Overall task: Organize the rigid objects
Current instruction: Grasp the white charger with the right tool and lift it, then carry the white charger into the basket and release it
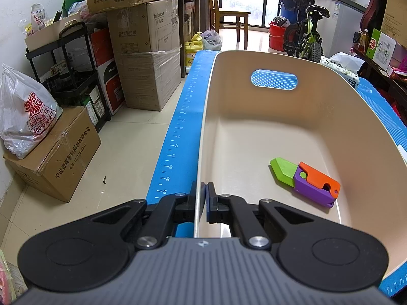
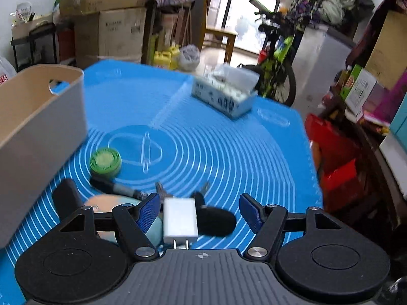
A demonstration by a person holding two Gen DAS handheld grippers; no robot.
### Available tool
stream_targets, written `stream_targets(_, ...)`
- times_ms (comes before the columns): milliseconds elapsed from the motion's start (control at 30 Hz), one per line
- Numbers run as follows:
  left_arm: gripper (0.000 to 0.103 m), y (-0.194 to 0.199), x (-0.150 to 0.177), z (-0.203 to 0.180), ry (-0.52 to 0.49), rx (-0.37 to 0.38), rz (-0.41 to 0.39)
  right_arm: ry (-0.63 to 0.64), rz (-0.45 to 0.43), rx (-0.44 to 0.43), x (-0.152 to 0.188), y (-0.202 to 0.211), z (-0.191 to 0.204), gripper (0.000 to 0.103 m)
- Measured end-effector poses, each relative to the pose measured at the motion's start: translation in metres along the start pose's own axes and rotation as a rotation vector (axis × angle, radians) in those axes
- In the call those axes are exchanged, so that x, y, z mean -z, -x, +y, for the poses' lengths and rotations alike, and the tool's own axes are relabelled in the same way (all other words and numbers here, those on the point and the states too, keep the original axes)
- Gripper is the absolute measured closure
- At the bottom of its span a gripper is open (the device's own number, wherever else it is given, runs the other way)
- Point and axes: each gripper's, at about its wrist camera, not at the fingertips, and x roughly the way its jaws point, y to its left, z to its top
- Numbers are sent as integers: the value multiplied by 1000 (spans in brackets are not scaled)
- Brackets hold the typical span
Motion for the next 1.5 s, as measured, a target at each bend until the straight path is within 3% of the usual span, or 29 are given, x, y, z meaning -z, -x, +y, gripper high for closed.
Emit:
stream_targets(267,98,0,0,-1,1,0,0,-29,65,-40,16,-26,4,34)
stream_targets(367,98,0,0,-1,1,0,0,-11,93,-46,17,-33,10,46)
stream_targets(433,98,0,0,0,1,0,-1,-11,105,-61,18,-36,13,61)
stream_targets(633,98,0,1,-1,1,-1,-1,14,93,-38,19,-32,19,61)
stream_targets(933,98,0,1,-1,1,0,-1,-18,-60,-22,-1,10,27,61)
stream_targets(1200,98,0,1,-2,-1,-1,-2,37,-246,-113,-43,62,65,61)
stream_targets(1500,98,0,1,-2,-1,-1,-2,158,-314,-263,-82,71,135,61)
